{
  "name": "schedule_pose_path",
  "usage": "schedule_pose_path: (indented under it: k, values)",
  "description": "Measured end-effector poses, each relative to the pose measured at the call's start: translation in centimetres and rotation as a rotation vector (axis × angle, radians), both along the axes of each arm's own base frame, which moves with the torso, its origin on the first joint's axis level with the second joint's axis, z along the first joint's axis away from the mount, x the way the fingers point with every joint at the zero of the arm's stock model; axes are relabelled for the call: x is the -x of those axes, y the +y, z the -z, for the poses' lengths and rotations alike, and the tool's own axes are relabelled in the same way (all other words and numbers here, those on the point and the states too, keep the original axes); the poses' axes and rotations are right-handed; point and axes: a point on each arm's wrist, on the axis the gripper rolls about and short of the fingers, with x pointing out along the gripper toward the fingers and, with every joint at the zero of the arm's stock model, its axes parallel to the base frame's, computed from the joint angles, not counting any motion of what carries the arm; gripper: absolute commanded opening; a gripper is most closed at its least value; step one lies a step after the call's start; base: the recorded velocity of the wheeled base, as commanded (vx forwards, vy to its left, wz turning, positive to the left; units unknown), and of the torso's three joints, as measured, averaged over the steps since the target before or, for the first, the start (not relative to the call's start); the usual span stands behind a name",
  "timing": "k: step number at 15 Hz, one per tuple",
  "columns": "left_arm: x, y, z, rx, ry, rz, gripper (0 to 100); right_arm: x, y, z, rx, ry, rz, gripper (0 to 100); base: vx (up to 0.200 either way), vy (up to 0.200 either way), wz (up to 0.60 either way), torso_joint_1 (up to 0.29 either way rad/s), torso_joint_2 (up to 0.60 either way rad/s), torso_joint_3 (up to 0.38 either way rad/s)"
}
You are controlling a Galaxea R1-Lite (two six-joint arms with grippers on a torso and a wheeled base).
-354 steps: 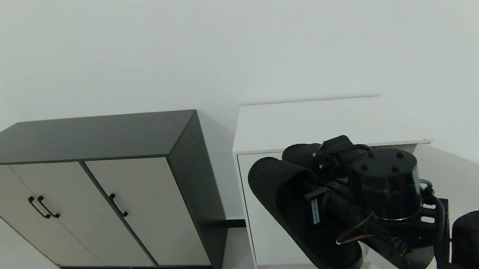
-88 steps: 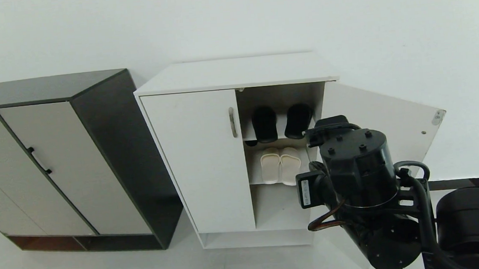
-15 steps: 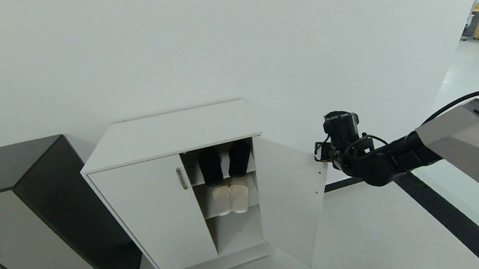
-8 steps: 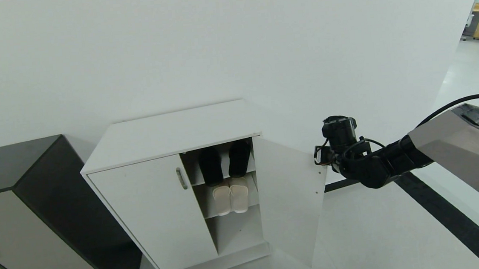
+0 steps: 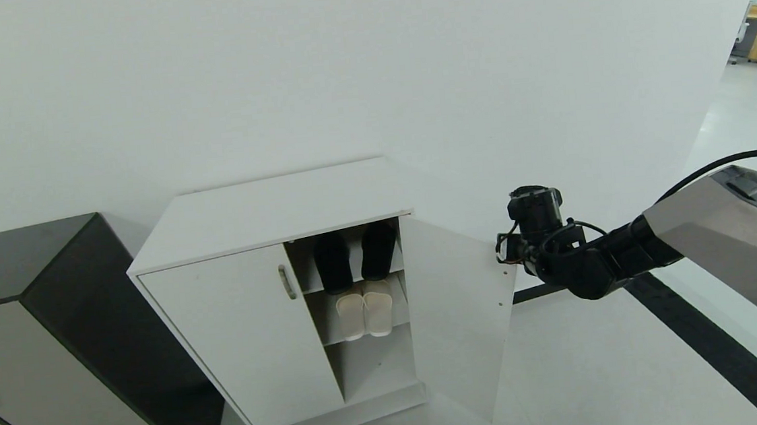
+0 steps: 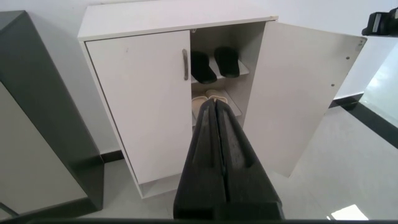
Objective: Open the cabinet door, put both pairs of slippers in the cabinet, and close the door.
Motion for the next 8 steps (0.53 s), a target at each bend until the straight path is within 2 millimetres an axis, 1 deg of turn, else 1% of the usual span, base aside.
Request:
schedule_pose_path:
  k: [5,8]
  values:
    - [0.0,0.0,0.0,0.000,0.000,0.000,0,0.5,0.5,0.4,0.009,0.015,-0.013,0,0.000,0.000,0.00,0.000,0.00,0.000]
    - [0.0,0.0,0.0,0.000,0.000,0.000,0,2.0,1.6,0.2,0.017,0.028,-0.048,0,0.000,0.000,0.00,0.000,0.00,0.000]
